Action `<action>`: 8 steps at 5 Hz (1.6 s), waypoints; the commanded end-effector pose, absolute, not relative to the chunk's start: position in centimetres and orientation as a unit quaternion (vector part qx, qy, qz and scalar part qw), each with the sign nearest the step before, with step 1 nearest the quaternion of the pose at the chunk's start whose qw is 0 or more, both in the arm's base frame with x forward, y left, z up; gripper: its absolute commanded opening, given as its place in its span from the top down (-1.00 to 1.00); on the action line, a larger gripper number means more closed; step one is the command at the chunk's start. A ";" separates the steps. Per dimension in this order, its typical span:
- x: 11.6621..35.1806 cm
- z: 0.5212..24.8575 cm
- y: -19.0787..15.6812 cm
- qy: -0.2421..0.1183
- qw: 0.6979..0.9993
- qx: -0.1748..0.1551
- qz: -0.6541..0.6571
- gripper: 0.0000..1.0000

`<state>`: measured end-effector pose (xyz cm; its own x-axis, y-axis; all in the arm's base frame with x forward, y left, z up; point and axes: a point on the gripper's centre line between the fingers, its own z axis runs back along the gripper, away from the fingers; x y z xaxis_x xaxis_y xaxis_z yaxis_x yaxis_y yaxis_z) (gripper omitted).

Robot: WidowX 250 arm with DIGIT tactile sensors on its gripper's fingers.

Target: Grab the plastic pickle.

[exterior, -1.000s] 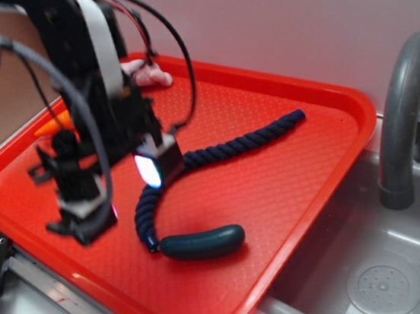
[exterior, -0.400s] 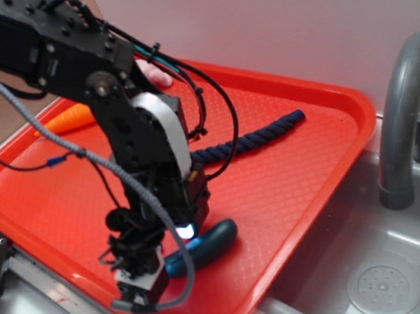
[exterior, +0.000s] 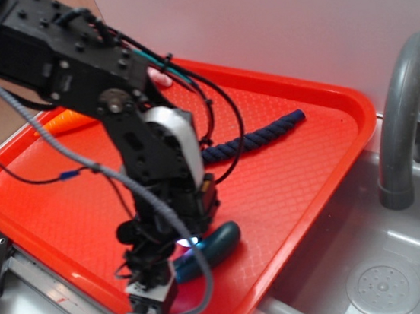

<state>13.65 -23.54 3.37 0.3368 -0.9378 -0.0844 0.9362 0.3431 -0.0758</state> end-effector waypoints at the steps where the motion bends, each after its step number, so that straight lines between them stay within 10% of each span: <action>1: 12.4 3.4 -25.0 0.047 0.857 0.019 -0.512 1.00; 3: 13.1 5.3 -23.5 0.053 0.881 0.048 -0.467 1.00; 6: 17.1 19.0 -9.5 -0.019 0.992 -0.060 -0.113 1.00; 8: 17.2 20.5 -9.7 -0.044 0.999 -0.023 -0.021 1.00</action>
